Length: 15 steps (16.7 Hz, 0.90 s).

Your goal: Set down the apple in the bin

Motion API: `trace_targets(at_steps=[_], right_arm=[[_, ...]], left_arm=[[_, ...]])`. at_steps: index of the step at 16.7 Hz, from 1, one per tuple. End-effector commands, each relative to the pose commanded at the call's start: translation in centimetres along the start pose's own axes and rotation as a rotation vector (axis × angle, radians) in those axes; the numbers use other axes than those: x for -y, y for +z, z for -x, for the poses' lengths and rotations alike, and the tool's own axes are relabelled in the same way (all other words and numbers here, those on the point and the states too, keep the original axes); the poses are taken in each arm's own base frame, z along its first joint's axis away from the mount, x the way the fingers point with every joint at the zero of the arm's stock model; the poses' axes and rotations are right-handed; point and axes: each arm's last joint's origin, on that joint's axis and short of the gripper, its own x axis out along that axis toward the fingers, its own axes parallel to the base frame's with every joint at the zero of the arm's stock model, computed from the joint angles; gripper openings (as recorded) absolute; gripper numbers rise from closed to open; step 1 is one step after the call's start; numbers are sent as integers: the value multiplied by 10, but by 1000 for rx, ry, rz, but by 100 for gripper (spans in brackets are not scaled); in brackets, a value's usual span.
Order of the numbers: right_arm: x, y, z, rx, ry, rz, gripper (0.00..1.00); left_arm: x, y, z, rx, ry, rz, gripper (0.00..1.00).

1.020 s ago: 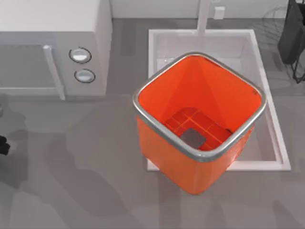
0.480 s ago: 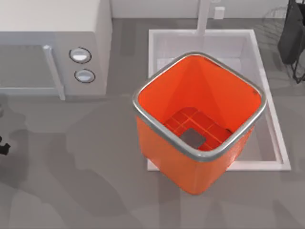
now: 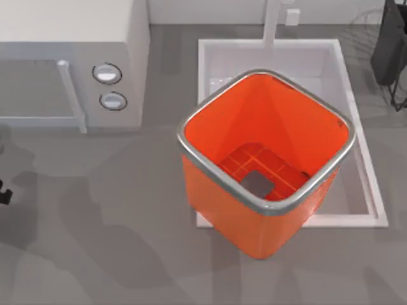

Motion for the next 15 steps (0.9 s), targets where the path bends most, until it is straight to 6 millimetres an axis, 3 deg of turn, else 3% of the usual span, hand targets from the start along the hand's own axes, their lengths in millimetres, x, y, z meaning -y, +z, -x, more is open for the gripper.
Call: trace_targets(at_steps=[4, 11, 13, 15], right_arm=[[0, 0, 0, 0, 0, 0, 100], [0, 0, 0, 0, 0, 0, 100], [0, 0, 0, 0, 0, 0, 100], [0, 0, 0, 0, 0, 0, 100]], left_arm=[[-4, 9, 33, -11, -9, -3, 0], [-1, 12, 132, -18, -9, 1, 0], [1, 11, 145, -1, 0, 0, 0], [1, 11, 146, -1, 1, 0, 0]])
